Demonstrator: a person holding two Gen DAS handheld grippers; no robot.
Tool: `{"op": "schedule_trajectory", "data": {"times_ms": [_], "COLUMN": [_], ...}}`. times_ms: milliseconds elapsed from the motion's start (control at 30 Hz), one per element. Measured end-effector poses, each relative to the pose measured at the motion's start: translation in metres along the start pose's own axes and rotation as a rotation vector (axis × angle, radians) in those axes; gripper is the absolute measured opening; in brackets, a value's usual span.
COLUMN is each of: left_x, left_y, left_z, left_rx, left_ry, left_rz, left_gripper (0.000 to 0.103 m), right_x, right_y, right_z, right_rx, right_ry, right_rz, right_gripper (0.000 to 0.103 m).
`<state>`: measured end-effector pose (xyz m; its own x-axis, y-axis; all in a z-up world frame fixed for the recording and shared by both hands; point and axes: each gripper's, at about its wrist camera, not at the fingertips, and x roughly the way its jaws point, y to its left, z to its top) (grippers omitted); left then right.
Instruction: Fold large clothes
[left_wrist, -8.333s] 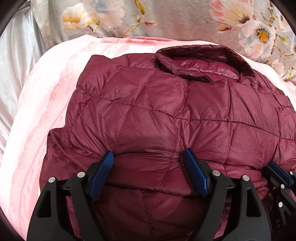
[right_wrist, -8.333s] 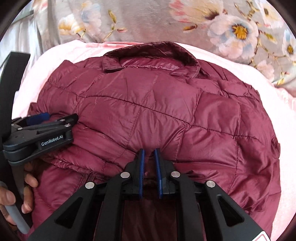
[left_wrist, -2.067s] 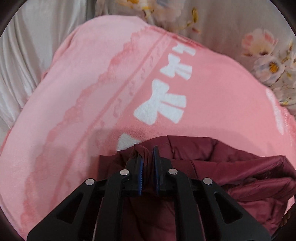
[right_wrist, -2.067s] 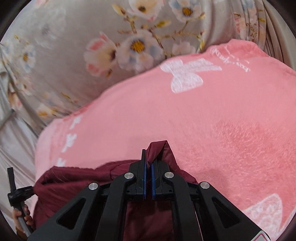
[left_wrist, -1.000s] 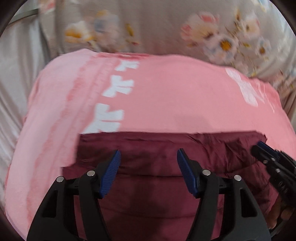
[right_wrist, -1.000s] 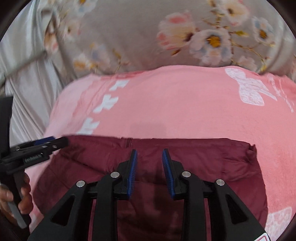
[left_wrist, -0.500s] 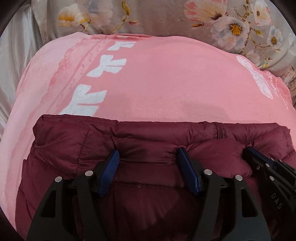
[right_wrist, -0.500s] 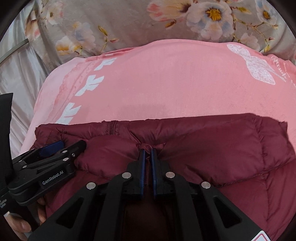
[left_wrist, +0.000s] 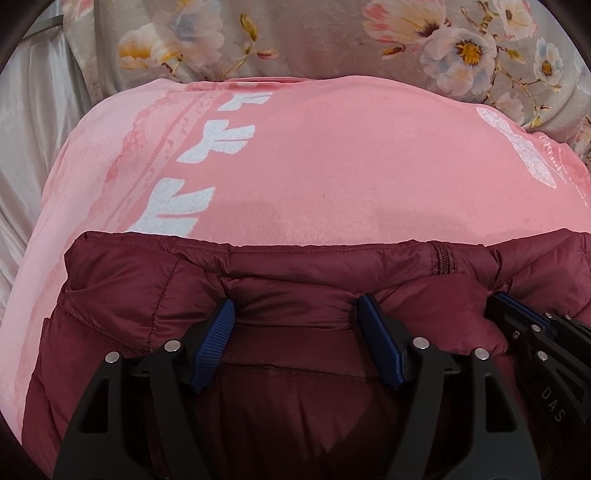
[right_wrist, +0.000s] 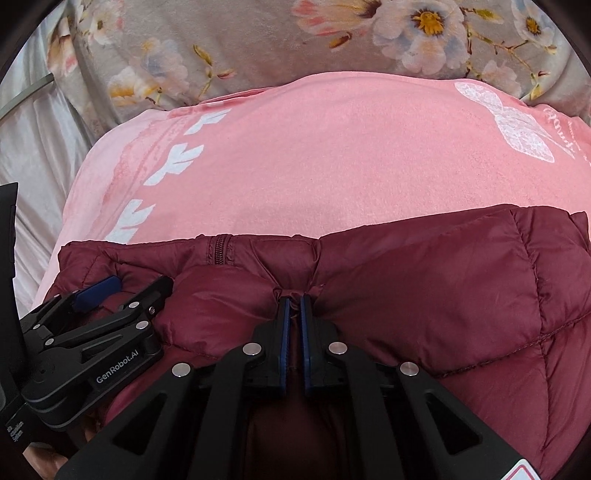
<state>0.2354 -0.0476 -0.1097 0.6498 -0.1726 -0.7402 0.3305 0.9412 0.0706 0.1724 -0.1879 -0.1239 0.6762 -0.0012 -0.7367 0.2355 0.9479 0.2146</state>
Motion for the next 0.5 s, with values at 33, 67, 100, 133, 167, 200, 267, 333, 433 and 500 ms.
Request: {"op": "schedule_trajectory", "data": {"times_ms": [33,67,100,133,167,200,267,333,433,500], "left_x": [0.0002,0.0005,0.0006,0.0008,0.0010,0.0011,0.0011,0.0014,0.0010,0.0012], "left_y": [-0.0005,-0.0009,-0.0014,-0.0015,-0.0013,-0.0021,-0.0029,-0.0034,-0.0049,-0.0052], "left_z": [-0.0001,-0.0003,-0.0004,-0.0005,-0.0005,-0.0011,-0.0016,-0.0015,-0.0021,-0.0019], "left_rx": [0.002,0.003,0.004,0.005,0.006,0.006,0.008,0.009,0.011,0.014], "left_ry": [-0.001,-0.002,-0.002,-0.003,-0.003,-0.004,-0.005,-0.007,-0.008,-0.008], "left_rz": [0.004,0.007,0.010,0.010,0.012,0.014,0.018,0.022,0.029,0.032], "left_gripper": [0.068,0.068,0.068,0.068,0.068,0.068,0.068,0.068,0.069,0.069], "right_x": [0.0000,0.0001,0.0000,0.0000,-0.0001,0.0002,-0.0001,0.0001,0.0006,0.0009], "right_y": [0.0001,0.0001,0.0003,0.0004,0.0004,0.0004,0.0005,0.0006,0.0011,0.0009], "right_z": [-0.0001,-0.0001,-0.0001,-0.0002,-0.0002,-0.0002,-0.0004,-0.0003,-0.0002,0.0001], "right_rx": [0.000,0.001,0.000,0.000,0.000,0.000,0.001,0.001,0.001,-0.003], "right_ry": [0.000,0.000,0.000,0.000,0.000,0.000,0.000,0.000,0.000,0.000], "right_rz": [0.001,0.001,0.000,0.000,0.000,0.000,0.001,0.001,0.001,-0.002], "right_gripper": [0.004,0.004,0.004,0.004,0.004,0.004,0.004,0.004,0.004,0.004]}}
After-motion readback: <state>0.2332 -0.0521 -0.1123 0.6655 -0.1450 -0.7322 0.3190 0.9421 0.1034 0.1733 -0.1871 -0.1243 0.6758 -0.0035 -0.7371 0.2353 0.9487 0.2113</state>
